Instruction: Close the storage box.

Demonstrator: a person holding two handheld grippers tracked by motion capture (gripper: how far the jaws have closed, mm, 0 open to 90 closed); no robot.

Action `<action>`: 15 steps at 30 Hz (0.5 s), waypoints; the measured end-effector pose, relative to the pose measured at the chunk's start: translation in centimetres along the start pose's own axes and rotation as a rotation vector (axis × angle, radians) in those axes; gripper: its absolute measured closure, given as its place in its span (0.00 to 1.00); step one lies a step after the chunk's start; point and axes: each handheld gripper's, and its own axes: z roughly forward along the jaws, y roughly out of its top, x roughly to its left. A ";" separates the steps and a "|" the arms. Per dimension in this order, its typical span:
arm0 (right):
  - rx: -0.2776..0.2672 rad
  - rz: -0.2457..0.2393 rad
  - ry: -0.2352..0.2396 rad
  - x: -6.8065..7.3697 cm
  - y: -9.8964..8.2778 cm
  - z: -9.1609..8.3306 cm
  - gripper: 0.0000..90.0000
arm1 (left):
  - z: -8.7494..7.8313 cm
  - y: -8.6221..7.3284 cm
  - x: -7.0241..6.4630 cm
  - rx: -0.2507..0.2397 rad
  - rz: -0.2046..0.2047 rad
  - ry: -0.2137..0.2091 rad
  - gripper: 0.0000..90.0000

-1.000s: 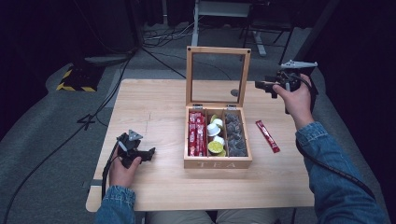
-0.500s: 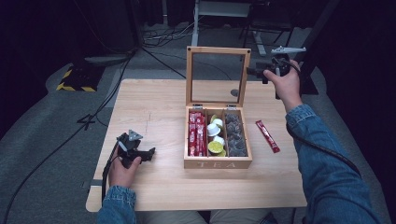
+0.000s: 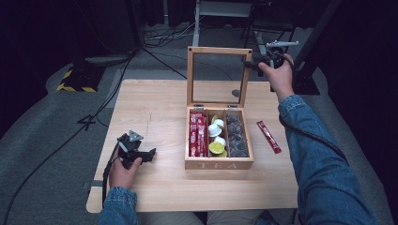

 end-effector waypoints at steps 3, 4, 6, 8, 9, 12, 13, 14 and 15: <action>0.008 -0.005 0.012 -0.1 -0.1 0.5 0.43 | 0.0 0.0 0.0 0.000 -0.003 -0.001 0.12; 0.009 -0.013 0.012 -0.1 0.0 0.6 0.43 | 0.0 0.0 0.0 0.001 -0.004 -0.002 0.12; 0.009 -0.017 0.010 -0.1 0.0 0.7 0.44 | 0.0 0.0 0.0 0.000 -0.004 -0.001 0.12; 0.005 -0.019 0.015 -0.1 0.0 1.0 0.45 | 0.0 0.0 0.0 0.000 -0.004 -0.001 0.12; 0.007 -0.019 0.015 -0.1 0.0 1.0 0.46 | 0.0 0.0 0.0 0.000 -0.004 -0.002 0.12; 0.010 -0.009 0.022 -0.1 0.1 1.2 0.49 | 0.0 0.0 0.0 0.000 -0.002 -0.002 0.12; 0.007 -0.008 0.027 0.0 0.1 1.2 0.50 | 0.0 0.0 0.0 0.001 -0.004 -0.002 0.12; 0.004 -0.007 0.031 0.0 0.2 1.2 0.52 | 0.0 0.0 0.0 0.001 -0.004 -0.002 0.12; 0.002 -0.012 0.032 0.2 0.2 1.2 0.54 | 0.0 0.0 0.0 0.000 -0.003 -0.002 0.12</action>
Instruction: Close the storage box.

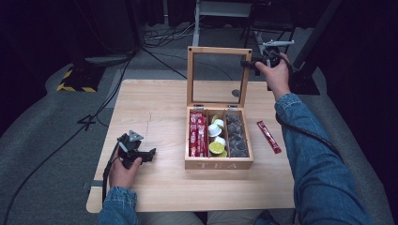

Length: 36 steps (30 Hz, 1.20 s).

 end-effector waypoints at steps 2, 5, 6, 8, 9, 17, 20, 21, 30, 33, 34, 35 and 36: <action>-0.009 -0.011 0.002 0.3 0.2 -0.1 0.57 | 0.0 0.0 0.0 0.000 0.000 0.000 0.12; -0.017 -0.028 -0.001 0.7 0.7 -0.5 0.57 | 0.0 0.0 0.0 0.000 0.000 0.000 0.12; -0.017 -0.035 -0.004 0.9 0.8 -0.6 0.57 | 0.0 0.0 0.0 0.000 0.000 0.000 0.12; -0.020 -0.038 -0.007 1.0 0.9 -0.9 0.58 | 0.0 0.0 0.0 -0.002 -0.003 -0.001 0.12; -0.021 -0.036 -0.006 1.0 1.0 -1.1 0.58 | 0.0 0.0 0.0 0.001 0.004 0.001 0.12; -0.023 -0.065 -0.001 2.1 1.3 -2.9 0.60 | 0.0 0.0 0.1 0.005 0.008 0.001 0.12; -0.031 -0.080 0.006 2.6 1.4 -3.8 0.62 | 0.0 0.0 0.0 0.005 0.007 0.001 0.12; -0.029 -0.087 0.011 2.8 1.4 -4.3 0.62 | 0.0 0.0 0.0 0.005 0.007 0.001 0.12; -0.011 -0.143 0.012 5.0 0.9 -7.0 0.63 | 0.0 0.0 0.1 0.003 0.007 0.001 0.12; 0.001 -0.160 0.017 5.8 0.6 -8.0 0.64 | 0.0 0.0 0.1 0.003 0.008 0.002 0.12; 0.005 -0.167 0.018 6.0 0.5 -8.3 0.64 | 0.0 0.0 0.1 0.003 0.008 0.002 0.12; 0.012 -0.172 0.019 6.2 0.4 -8.5 0.64 | 0.0 0.0 0.1 0.006 0.008 -0.002 0.12; 0.019 -0.180 0.018 6.5 0.3 -8.8 0.64 | 0.0 0.0 0.1 0.003 0.008 0.002 0.12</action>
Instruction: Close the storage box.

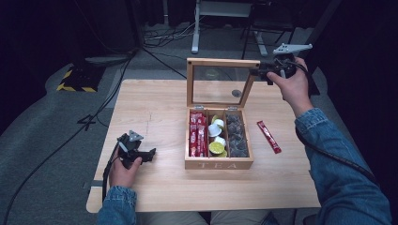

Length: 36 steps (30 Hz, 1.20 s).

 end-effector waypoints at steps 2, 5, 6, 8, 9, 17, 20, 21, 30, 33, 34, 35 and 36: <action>0.015 -0.021 0.001 0.6 -0.1 -0.6 0.64 | 0.0 0.0 0.0 0.003 0.001 -0.003 0.12; 0.031 -0.030 0.012 1.3 -0.2 -1.3 0.64 | 0.0 0.0 0.0 0.003 -0.002 -0.005 0.12; 0.031 -0.029 0.015 1.5 -0.3 -1.5 0.64 | 0.0 0.0 0.0 0.002 -0.004 -0.003 0.12; 0.037 -0.038 0.023 1.9 -0.3 -1.8 0.63 | 0.1 0.1 0.0 -0.001 -0.006 0.000 0.12; 0.043 -0.046 0.018 2.2 -0.4 -2.0 0.63 | 0.1 0.1 0.0 -0.001 -0.006 0.000 0.12; 0.057 -0.066 0.024 3.9 -0.8 -3.2 0.59 | 0.1 0.1 0.0 -0.003 -0.010 0.000 0.12; 0.064 -0.071 0.023 4.3 -1.0 -3.4 0.59 | 0.1 0.1 0.0 -0.003 -0.010 -0.001 0.12; 0.068 -0.074 0.021 4.6 -1.1 -3.6 0.59 | 0.1 0.1 0.0 -0.003 -0.010 0.000 0.12; 0.086 -0.082 0.036 6.0 -2.4 -4.5 0.57 | 0.1 0.1 0.0 -0.003 -0.010 -0.001 0.12; 0.098 -0.082 0.042 6.5 -2.8 -4.7 0.56 | 0.1 0.1 0.0 -0.003 -0.011 -0.001 0.12; 0.103 -0.082 0.043 6.7 -3.0 -4.8 0.56 | 0.1 0.1 0.0 -0.003 -0.011 -0.001 0.12; 0.108 -0.085 0.043 7.0 -3.1 -4.9 0.55 | 0.1 0.1 0.0 -0.003 -0.011 -0.001 0.12; 0.111 -0.091 0.043 7.2 -3.3 -5.0 0.55 | 0.1 0.1 0.0 -0.004 -0.010 -0.001 0.12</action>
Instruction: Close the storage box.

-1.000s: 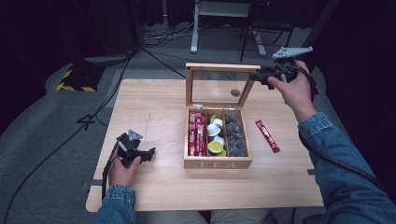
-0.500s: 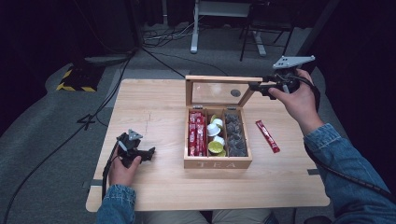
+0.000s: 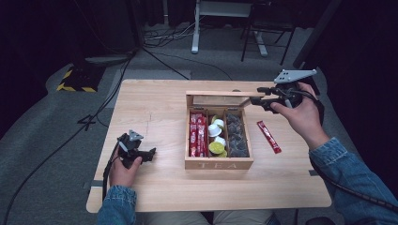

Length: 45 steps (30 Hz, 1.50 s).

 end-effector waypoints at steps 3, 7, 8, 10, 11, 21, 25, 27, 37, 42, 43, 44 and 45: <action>0.013 -0.019 0.001 0.6 -0.4 -0.1 0.55 | 0.0 0.0 0.0 -0.001 0.000 0.000 0.12; 0.022 -0.020 0.011 1.2 -1.0 -0.2 0.54 | 0.0 0.0 0.0 0.000 0.001 0.001 0.12; 0.025 -0.021 0.013 1.3 -1.2 -0.2 0.54 | 0.0 0.0 0.0 0.000 0.002 0.001 0.12; 0.033 -0.028 0.016 1.7 -1.5 -0.2 0.53 | 0.0 0.0 0.0 0.001 0.002 0.000 0.12; 0.033 -0.028 0.016 1.7 -1.5 -0.2 0.53 | 0.0 0.0 0.0 0.001 0.002 0.000 0.12; 0.051 -0.076 0.024 3.6 -3.6 0.0 0.49 | 0.0 0.0 0.0 0.001 0.002 0.001 0.12; 0.056 -0.087 0.023 4.3 -4.4 0.1 0.47 | 0.0 0.0 0.0 0.001 0.002 0.001 0.12; 0.060 -0.093 0.026 4.6 -4.8 0.1 0.46 | 0.0 0.0 0.0 0.000 0.002 0.001 0.12; 0.084 -0.143 0.019 6.1 -6.4 0.4 0.42 | 0.0 0.0 0.0 0.001 0.001 0.000 0.12; 0.101 -0.161 0.023 7.0 -7.5 0.8 0.39 | 0.0 0.0 0.0 0.001 0.001 0.000 0.12; 0.102 -0.163 0.025 7.1 -7.6 0.8 0.39 | 0.0 0.0 0.0 0.001 0.001 0.000 0.12; 0.102 -0.167 0.024 7.2 -7.8 0.9 0.39 | 0.0 0.0 0.0 0.002 0.000 0.000 0.12; 0.106 -0.177 0.025 7.4 -8.0 1.0 0.39 | 0.0 0.0 0.0 0.002 0.000 0.000 0.12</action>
